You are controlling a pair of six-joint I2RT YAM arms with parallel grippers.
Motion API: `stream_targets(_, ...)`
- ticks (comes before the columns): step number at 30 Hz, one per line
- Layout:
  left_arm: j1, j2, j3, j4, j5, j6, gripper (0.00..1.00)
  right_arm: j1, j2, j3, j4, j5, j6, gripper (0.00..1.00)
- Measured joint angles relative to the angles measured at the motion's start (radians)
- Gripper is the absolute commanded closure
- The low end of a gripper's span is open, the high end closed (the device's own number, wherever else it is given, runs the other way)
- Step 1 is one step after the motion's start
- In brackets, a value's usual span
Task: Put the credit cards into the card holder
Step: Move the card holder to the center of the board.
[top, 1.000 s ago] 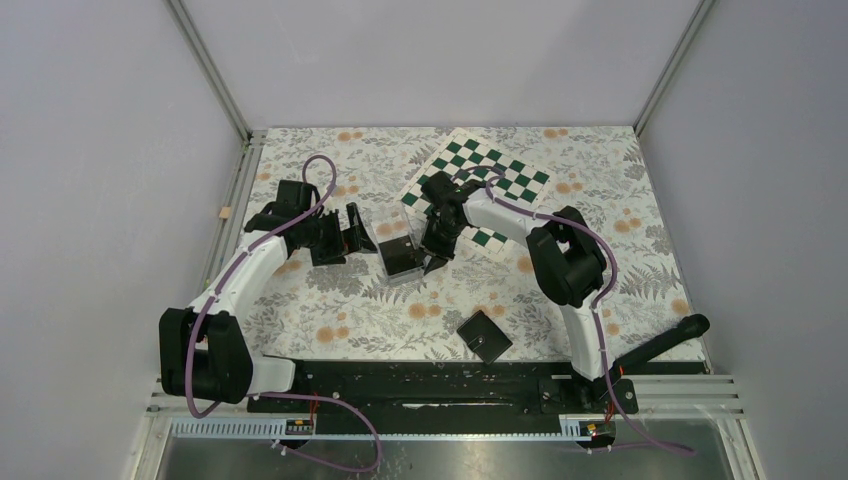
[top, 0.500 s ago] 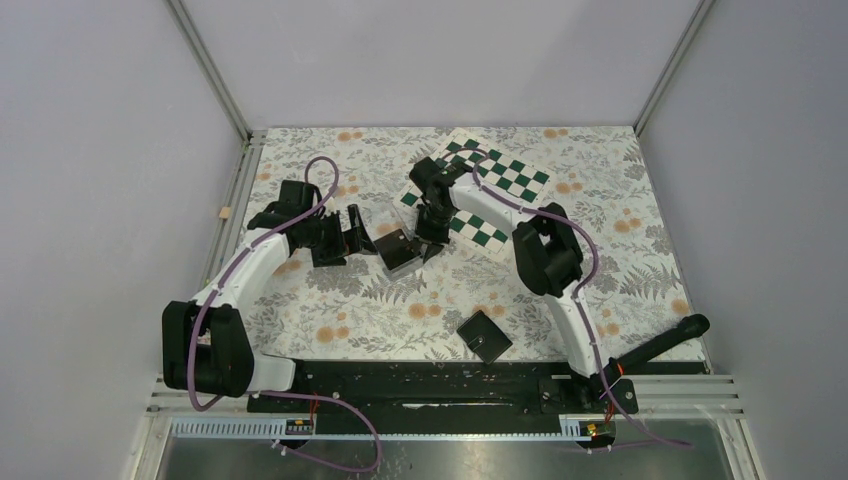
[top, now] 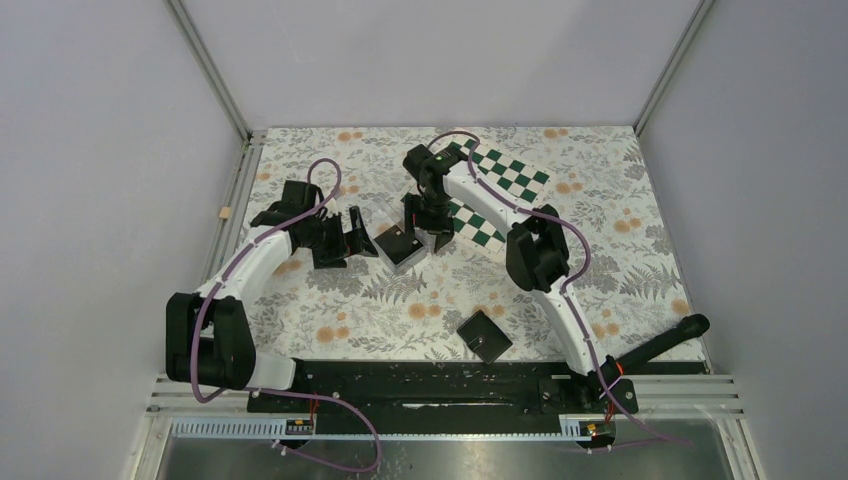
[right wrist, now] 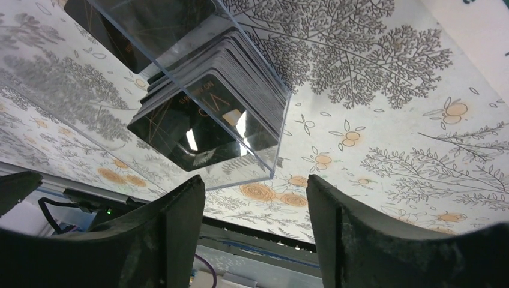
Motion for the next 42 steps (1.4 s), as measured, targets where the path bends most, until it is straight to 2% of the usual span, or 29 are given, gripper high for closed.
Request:
stream_targets(5,0.000,0.006,0.000,-0.003,0.000,0.004,0.01,0.000,-0.061,-0.082,0.032,-0.003,0.042,0.33)
stream_targets(10,0.000,0.010,0.000,-0.003,0.000,0.011,0.01,0.000,-0.103,-0.158,0.064,-0.021,0.101,0.42)
stream_targets(21,0.000,0.011,-0.001,-0.003,0.000,0.019,0.01,-0.002,-0.111,-0.284,0.212,-0.112,0.237,0.42)
stream_targets(22,0.000,0.011,-0.001,-0.003,0.000,0.020,0.01,-0.003,-0.111,-0.284,0.220,-0.116,0.244,0.44)
stream_targets(27,0.000,0.013,-0.001,-0.003,0.000,0.021,0.01,-0.003,-0.111,-0.293,0.254,-0.121,0.271,0.71)
stream_targets(32,0.000,0.018,-0.001,-0.004,0.000,0.022,0.01,-0.006,-0.111,-0.293,0.272,-0.126,0.284,0.87)
stream_targets(37,0.000,0.025,-0.001,-0.004,0.000,0.022,0.01,-0.006,-0.102,-0.255,0.223,-0.095,0.242,0.91)
stream_targets(42,0.000,0.031,-0.002,-0.006,0.000,0.022,0.01,-0.006,-0.067,-0.161,0.143,-0.035,0.183,0.88)
